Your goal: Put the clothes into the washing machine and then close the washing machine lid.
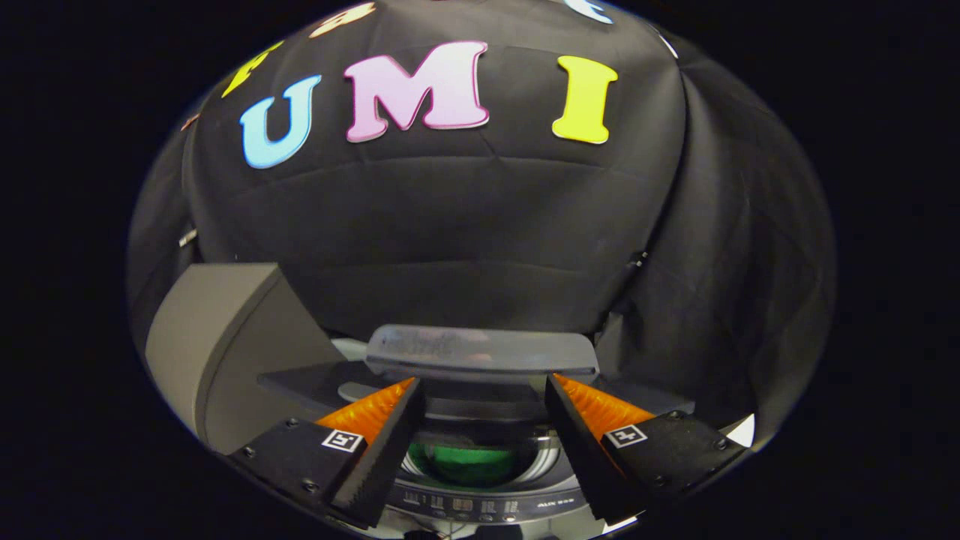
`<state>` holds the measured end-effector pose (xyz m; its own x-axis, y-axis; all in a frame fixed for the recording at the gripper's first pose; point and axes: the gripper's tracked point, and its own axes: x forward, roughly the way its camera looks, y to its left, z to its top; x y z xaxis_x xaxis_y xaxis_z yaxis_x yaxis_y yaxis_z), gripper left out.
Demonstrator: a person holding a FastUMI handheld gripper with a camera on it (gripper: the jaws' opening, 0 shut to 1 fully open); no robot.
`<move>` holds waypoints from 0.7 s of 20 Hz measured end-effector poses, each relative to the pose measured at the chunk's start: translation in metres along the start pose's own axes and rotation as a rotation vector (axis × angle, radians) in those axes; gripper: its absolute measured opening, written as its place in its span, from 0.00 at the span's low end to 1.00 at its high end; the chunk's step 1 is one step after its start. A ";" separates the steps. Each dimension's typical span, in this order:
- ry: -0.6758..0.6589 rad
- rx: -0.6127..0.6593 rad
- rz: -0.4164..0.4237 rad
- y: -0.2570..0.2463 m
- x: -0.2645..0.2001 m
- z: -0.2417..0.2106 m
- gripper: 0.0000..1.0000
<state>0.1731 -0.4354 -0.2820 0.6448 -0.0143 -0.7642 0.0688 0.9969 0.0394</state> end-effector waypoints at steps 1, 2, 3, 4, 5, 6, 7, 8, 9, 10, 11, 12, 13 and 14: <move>0.000 -0.015 0.007 0.003 -0.007 -0.004 1.00; -0.008 -0.021 0.013 0.007 -0.011 -0.006 1.00; -0.017 -0.023 0.014 0.007 -0.015 -0.007 1.00; -0.032 -0.017 0.019 0.010 -0.020 -0.004 1.00; -0.051 -0.004 0.022 0.015 -0.024 0.001 1.00; -0.074 0.009 0.022 0.019 -0.030 0.009 0.99; -0.107 0.022 0.024 0.023 -0.038 0.020 1.00; -0.146 0.032 0.027 0.030 -0.045 0.035 0.99; -0.183 0.035 0.030 0.039 -0.054 0.049 0.99; -0.226 0.028 0.032 0.048 -0.065 0.066 1.00; -0.275 0.020 0.038 0.058 -0.077 0.082 1.00; -0.323 0.013 0.048 0.068 -0.089 0.098 1.00; -0.368 0.010 0.075 0.085 -0.104 0.113 1.00; -0.403 0.007 0.097 0.099 -0.115 0.125 1.00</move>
<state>0.2006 -0.3443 -0.1100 0.8947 0.0490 -0.4440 -0.0026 0.9945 0.1047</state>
